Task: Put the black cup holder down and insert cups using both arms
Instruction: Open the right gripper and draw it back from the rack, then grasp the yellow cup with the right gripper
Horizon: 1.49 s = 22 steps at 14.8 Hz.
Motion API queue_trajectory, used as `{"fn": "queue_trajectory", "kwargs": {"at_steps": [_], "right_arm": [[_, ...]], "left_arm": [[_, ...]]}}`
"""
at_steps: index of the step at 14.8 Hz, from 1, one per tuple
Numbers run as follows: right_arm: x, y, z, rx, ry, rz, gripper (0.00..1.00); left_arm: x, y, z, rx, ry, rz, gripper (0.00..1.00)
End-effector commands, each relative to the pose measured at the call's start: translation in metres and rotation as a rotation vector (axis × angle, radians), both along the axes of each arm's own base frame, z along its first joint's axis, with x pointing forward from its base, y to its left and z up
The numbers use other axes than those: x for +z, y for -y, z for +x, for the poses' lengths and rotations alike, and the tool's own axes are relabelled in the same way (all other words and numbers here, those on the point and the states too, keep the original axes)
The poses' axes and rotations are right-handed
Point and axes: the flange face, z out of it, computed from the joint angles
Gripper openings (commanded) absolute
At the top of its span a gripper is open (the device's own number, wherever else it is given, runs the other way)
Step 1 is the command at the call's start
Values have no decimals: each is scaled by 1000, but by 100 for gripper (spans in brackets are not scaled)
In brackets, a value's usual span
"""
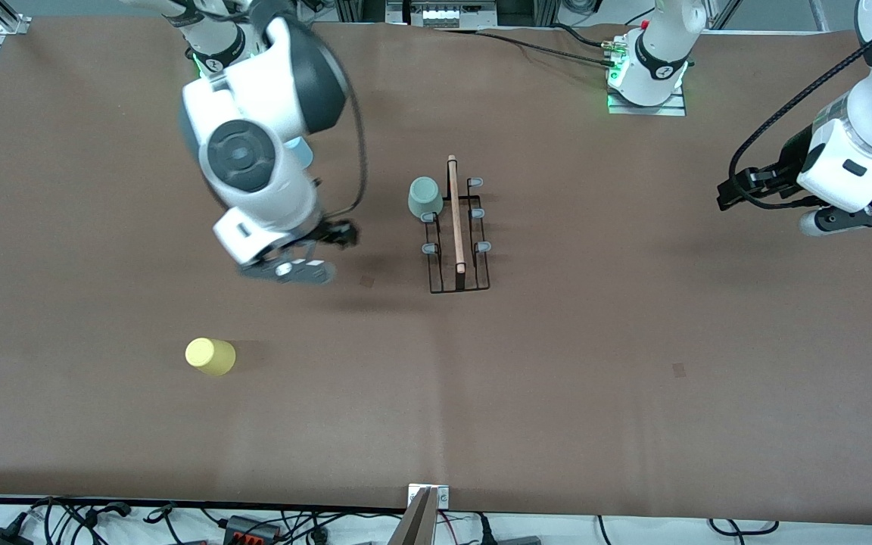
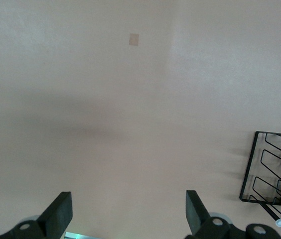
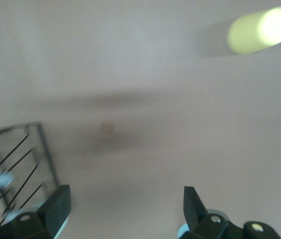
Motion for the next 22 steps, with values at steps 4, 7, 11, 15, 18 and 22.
{"fn": "queue_trajectory", "kwargs": {"at_steps": [4,7,11,15,18,22], "right_arm": [[-53,110,77,-69,79,21,100],[-82,165,99,-29,64,96,100],[-119,197,115,169,85,46,100],[-144,210,106,138,44,48,100],[-143,214,109,149,56,51,100],[-167,251,122,111,101,38,100]], "left_arm": [[3,-6,-2,-7,-11,-28,100],[1,-13,0,10,-22,-53,100],[-3,-28,3,37,-33,-88,100],[-4,-28,3,37,-35,-87,100],[-4,-27,3,37,-35,-89,100],[-5,-29,3,41,-38,-91,100]]}}
